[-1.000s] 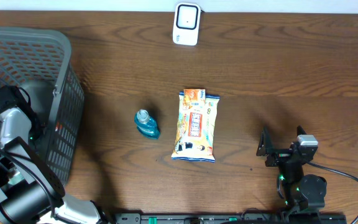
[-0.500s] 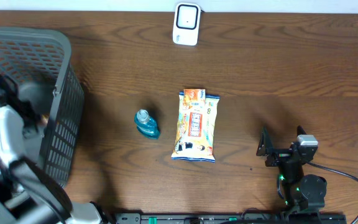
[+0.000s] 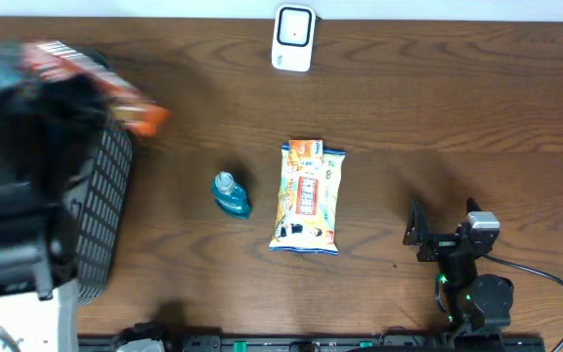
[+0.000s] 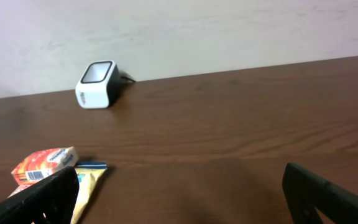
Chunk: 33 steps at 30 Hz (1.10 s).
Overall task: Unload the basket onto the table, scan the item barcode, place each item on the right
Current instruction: 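Lift the TOP bar out and hold it before the scanner, then lower the TOP bar beside the snack bag and release it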
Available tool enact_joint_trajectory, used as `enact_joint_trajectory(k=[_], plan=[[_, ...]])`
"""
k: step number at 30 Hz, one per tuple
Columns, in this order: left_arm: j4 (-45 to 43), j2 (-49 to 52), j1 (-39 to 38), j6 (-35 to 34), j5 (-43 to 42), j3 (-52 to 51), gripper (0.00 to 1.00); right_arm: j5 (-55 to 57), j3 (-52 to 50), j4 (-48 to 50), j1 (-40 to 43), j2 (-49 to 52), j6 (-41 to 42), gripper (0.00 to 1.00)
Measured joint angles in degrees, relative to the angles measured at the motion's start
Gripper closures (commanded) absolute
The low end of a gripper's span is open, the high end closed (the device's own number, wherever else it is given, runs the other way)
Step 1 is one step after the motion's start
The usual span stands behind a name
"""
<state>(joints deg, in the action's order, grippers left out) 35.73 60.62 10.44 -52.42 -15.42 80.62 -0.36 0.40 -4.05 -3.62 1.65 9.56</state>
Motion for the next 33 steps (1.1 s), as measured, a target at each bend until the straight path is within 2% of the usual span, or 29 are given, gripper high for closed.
enact_joint_trajectory(k=[4, 9, 13, 17, 25, 27, 30, 31, 32, 33], plan=[[0.0, 5.6, -20.6, 10.6, 1.5, -0.1, 0.92, 0.0, 0.0, 0.0, 0.0, 0.0, 0.0, 0.01], [-0.5, 16.5, -40.3, 16.6, 6.2, -0.1, 0.92, 0.1, 0.0, 0.0, 0.0, 0.0, 0.0, 0.01], [-3.9, 28.1, -49.2, 18.1, 7.6, -0.1, 0.92, 0.1, 0.0, 0.0, 0.0, 0.0, 0.0, 0.01], [-7.1, 39.2, -54.3, 18.5, 8.3, -0.1, 0.92, 0.1, 0.0, 0.0, 0.0, 0.0, 0.0, 0.01], [-8.7, 51.9, -57.0, 18.6, 8.3, -0.2, 0.91, 0.1, 0.0, 0.0, 0.0, 0.0, 0.0, 0.01], [-9.7, 52.9, -57.0, 18.1, 8.3, -0.2, 0.85, 0.1, 0.0, 0.0, 0.0, 0.0, 0.0, 0.01], [-12.1, 53.5, -57.0, 16.4, 8.3, -0.3, 0.62, 0.1, 0.0, 0.0, 0.0, 0.0, 0.0, 0.01], [-13.3, 53.5, -57.0, 15.0, 8.3, -0.3, 0.60, 0.1, 0.0, 0.0, 0.0, 0.0, 0.0, 0.01], [-13.9, 53.5, -57.0, 14.3, 8.3, -0.3, 0.50, 0.1, 0.0, 0.0, 0.0, 0.0, 0.0, 0.01], [-13.9, 53.5, -57.0, 13.4, 8.2, -0.3, 0.45, 0.1, 0.0, 0.0, 0.0, 0.0, 0.0, 0.01]])
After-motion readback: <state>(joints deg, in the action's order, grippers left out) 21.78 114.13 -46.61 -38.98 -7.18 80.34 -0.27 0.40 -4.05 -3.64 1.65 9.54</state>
